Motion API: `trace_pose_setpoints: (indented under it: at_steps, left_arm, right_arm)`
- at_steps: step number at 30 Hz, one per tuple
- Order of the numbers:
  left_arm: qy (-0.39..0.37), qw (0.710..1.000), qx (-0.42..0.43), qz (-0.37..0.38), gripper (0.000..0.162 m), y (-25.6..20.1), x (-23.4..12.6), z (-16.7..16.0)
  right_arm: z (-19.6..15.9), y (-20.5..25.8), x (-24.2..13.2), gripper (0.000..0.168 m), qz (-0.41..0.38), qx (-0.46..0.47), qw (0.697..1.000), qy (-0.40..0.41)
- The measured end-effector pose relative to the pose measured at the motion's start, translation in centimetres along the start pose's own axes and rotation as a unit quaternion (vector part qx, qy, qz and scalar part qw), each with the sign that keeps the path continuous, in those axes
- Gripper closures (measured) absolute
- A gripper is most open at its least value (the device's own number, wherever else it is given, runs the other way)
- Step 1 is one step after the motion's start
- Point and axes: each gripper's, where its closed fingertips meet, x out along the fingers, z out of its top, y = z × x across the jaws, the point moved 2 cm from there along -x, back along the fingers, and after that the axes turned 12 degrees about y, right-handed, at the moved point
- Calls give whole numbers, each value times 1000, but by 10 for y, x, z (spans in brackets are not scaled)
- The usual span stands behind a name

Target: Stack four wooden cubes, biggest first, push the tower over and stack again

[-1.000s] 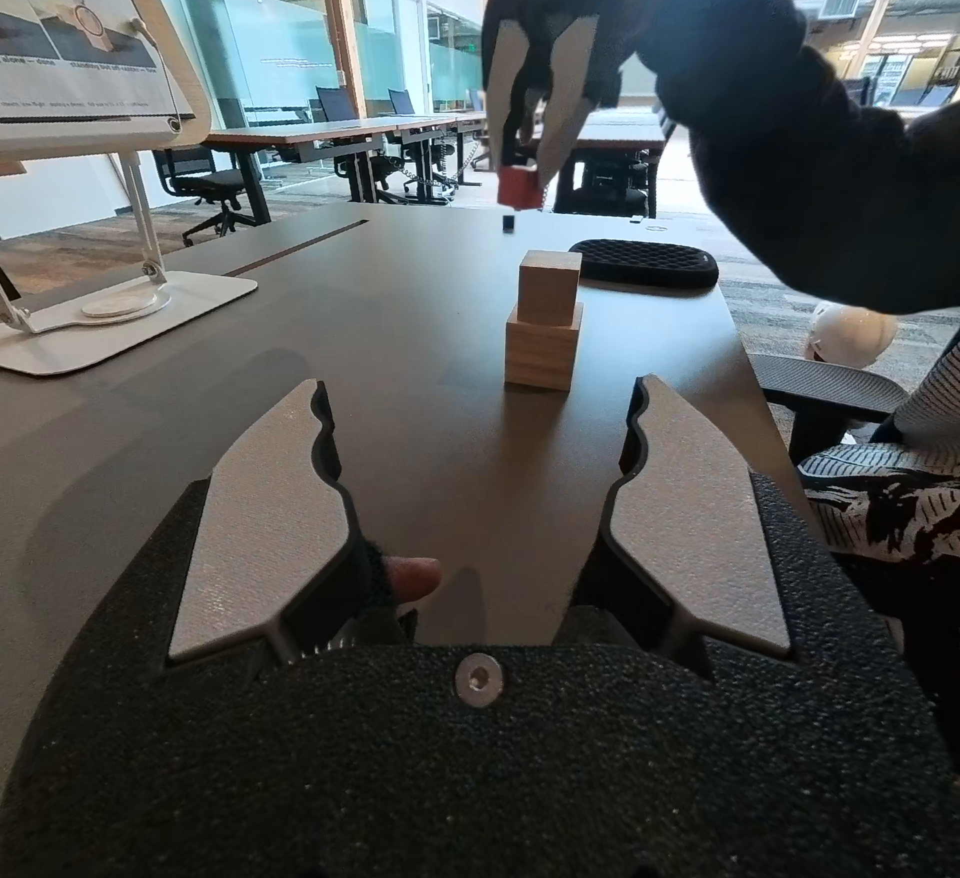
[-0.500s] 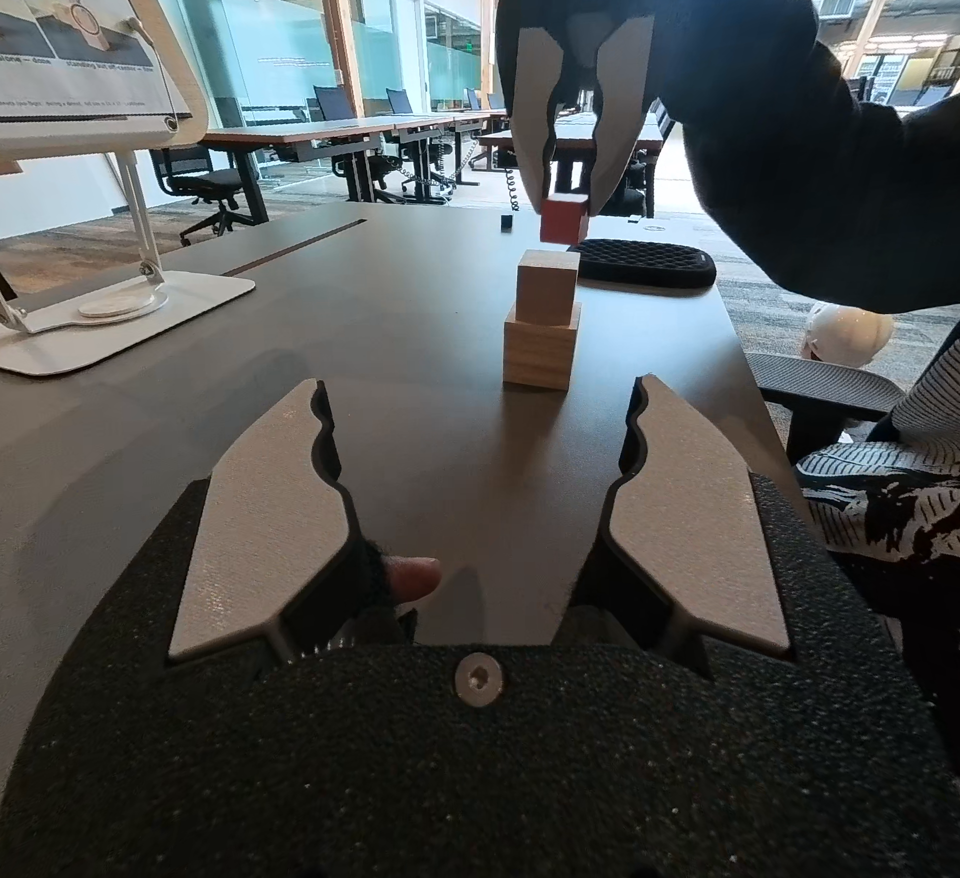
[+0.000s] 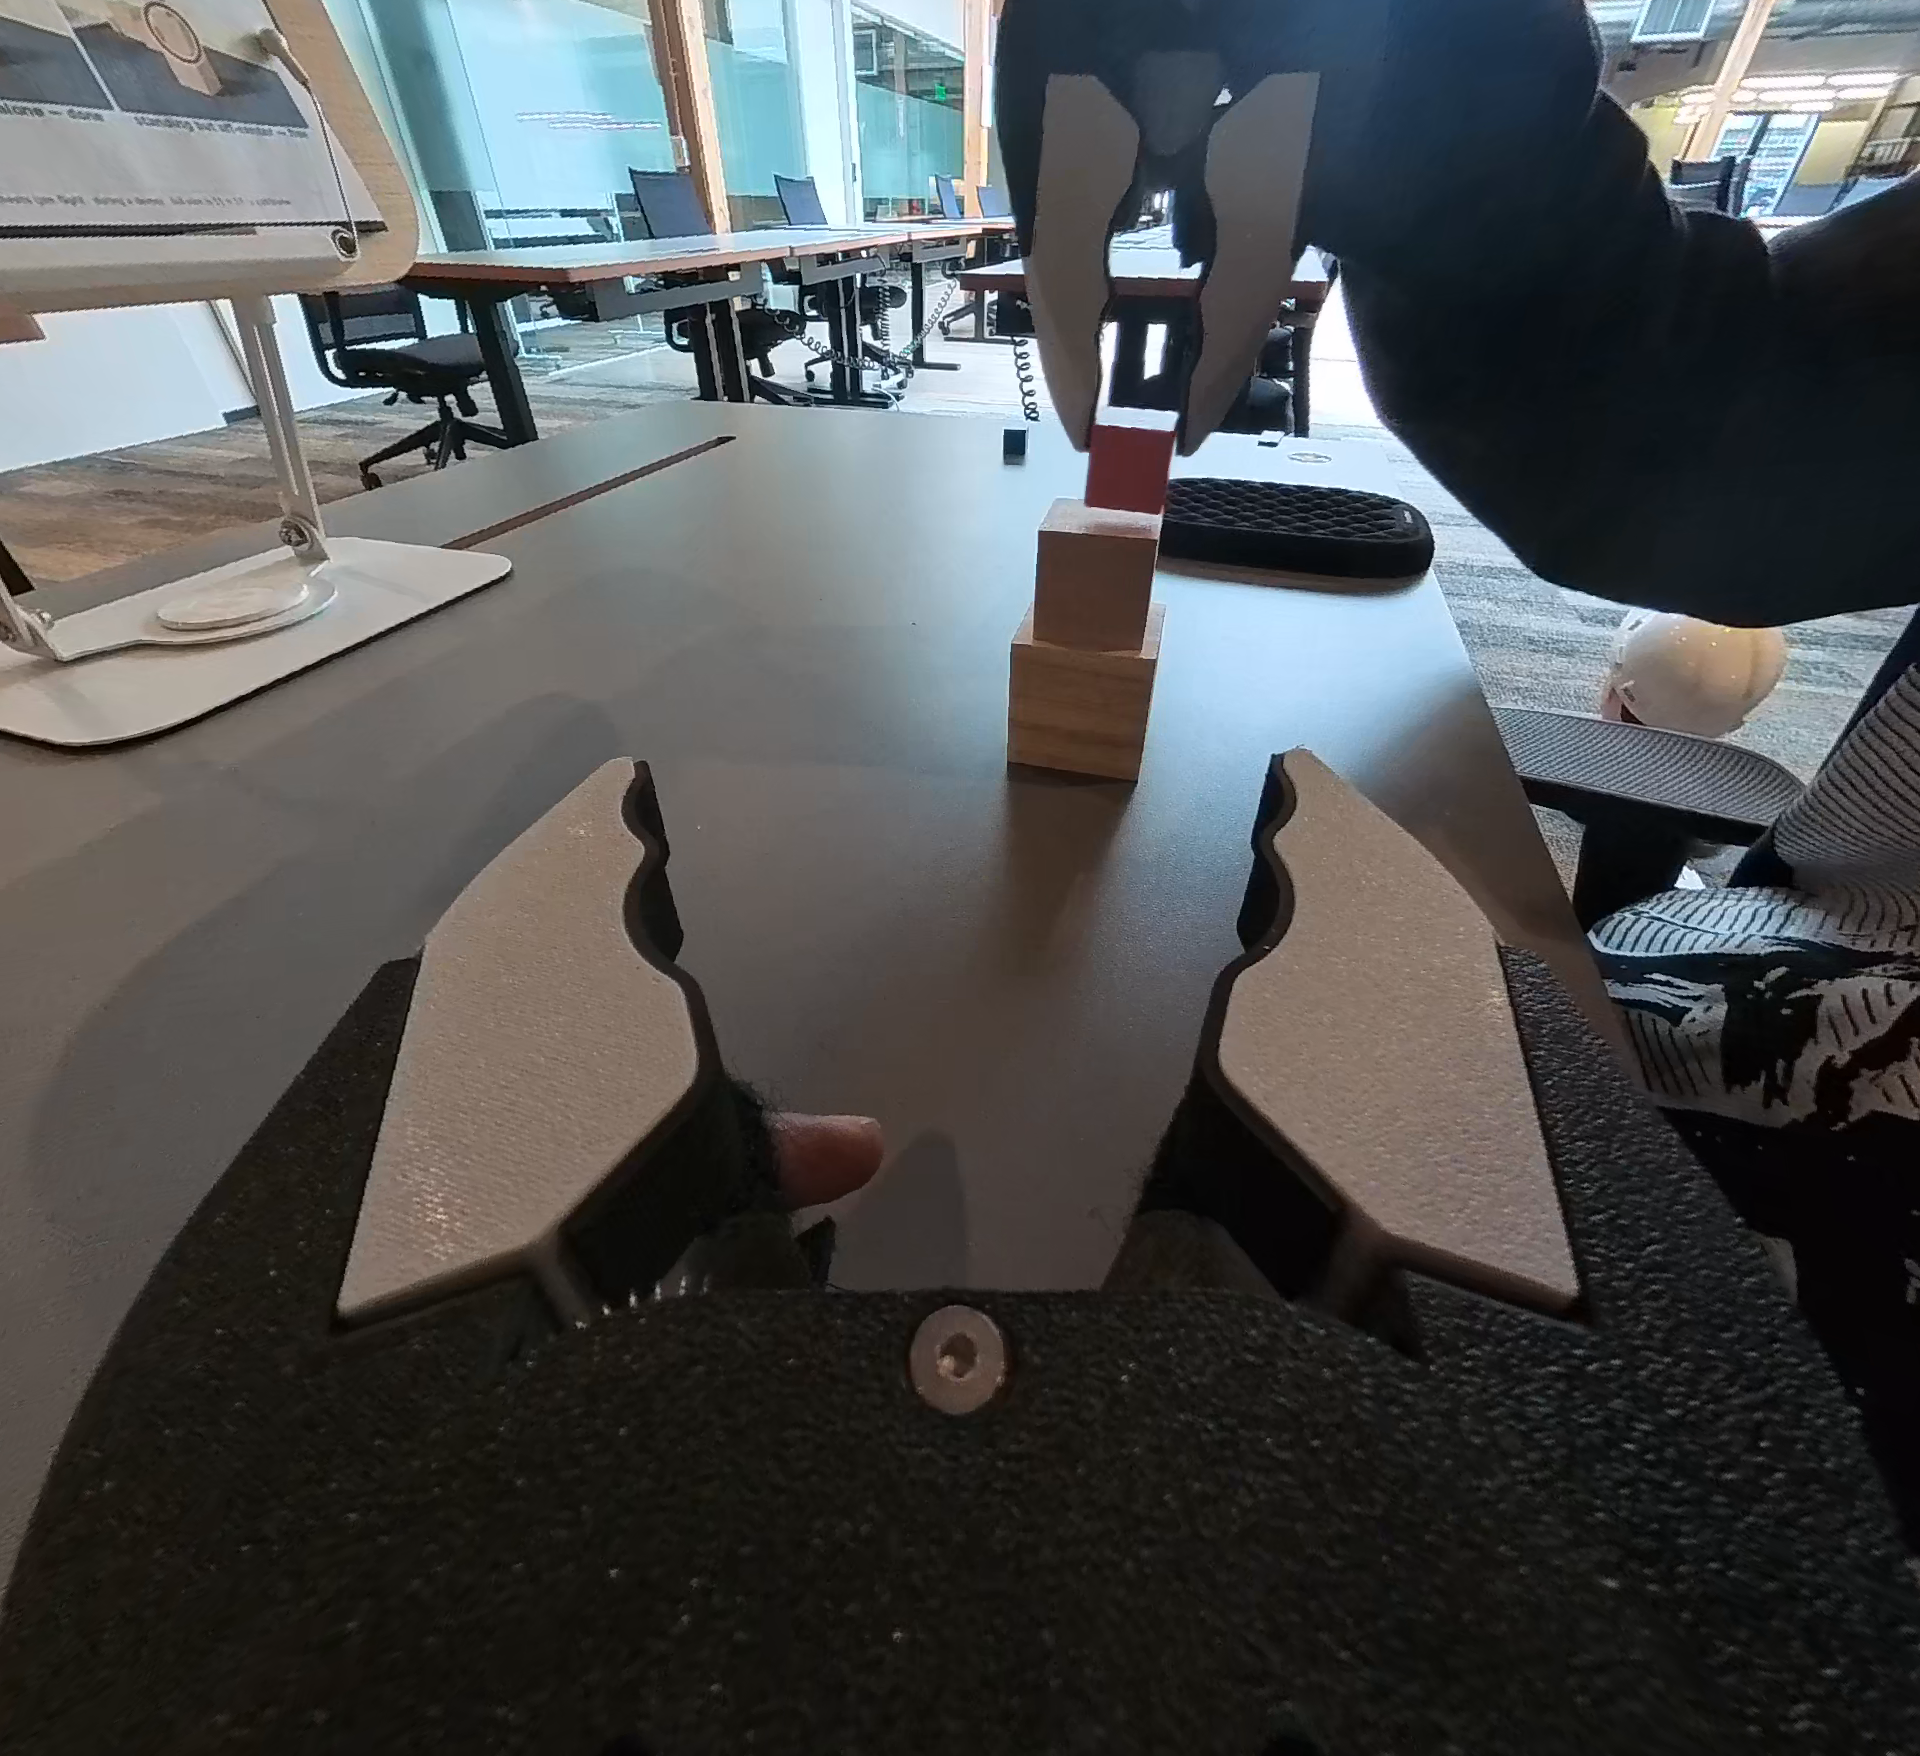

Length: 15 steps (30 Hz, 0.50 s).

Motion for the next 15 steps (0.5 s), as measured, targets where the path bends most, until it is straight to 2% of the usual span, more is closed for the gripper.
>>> trace_pose_setpoints:
  at_steps: [15]
  left_arm:
    - [1, 1000, -2, -1, 56, 0, 0, -1]
  right_arm:
    - [-1, -6, 4, 141, 8, -1, 1000, -7]
